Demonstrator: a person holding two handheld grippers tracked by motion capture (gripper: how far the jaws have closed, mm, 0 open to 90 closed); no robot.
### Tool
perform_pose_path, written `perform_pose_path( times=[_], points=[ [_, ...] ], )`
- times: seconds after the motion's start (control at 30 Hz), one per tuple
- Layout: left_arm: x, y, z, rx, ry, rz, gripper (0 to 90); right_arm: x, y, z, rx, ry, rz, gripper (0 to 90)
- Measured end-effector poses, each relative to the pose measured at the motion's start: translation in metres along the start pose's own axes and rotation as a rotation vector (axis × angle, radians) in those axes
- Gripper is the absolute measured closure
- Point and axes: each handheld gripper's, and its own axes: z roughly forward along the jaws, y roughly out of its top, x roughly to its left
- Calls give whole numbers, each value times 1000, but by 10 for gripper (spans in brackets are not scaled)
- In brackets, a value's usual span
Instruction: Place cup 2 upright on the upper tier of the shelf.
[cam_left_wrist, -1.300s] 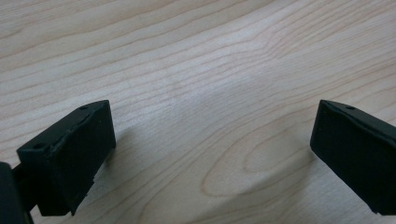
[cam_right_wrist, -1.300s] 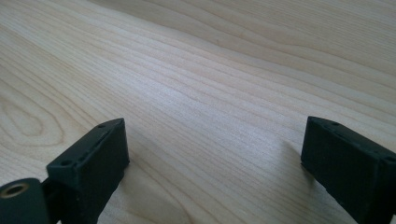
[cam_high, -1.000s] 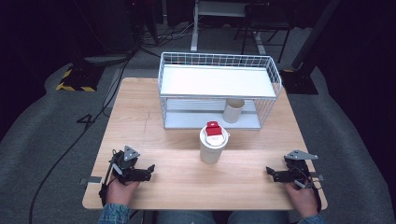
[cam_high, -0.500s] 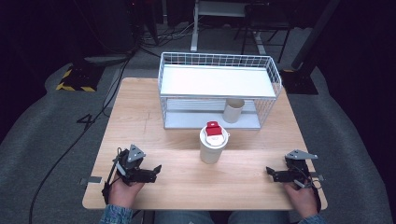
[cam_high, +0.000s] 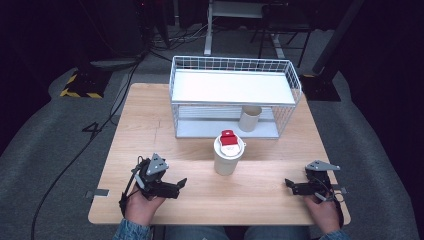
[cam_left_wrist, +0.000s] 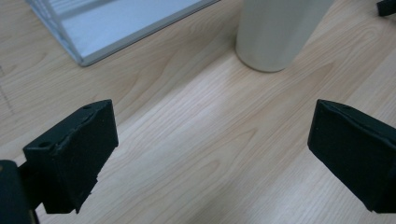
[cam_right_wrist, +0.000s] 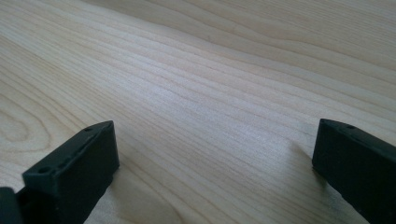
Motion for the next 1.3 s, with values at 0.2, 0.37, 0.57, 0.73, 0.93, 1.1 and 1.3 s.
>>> perform_pose_path(
  times=[0.2,0.37,0.57,0.73,0.93,1.1,1.3],
  points=[
    [-6,10,5,-27,-44,4,23,0,0,0,0,0,0,6],
    [-12,17,11,-68,-84,17,22,0,0,0,0,0,0,6],
    [-16,28,26,-109,-134,34,3,0,0,0,1,0,-1,5],
    [-19,36,39,-142,-172,34,2,0,0,0,0,1,-2,5],
    [-23,44,54,-175,-213,52,0,0,0,0,0,1,-2,5],
    [-26,49,67,-181,-247,58,0,0,0,0,0,1,-2,5],
    [-27,53,85,-164,-261,77,0,0,0,0,0,1,-2,5]
  ],
)
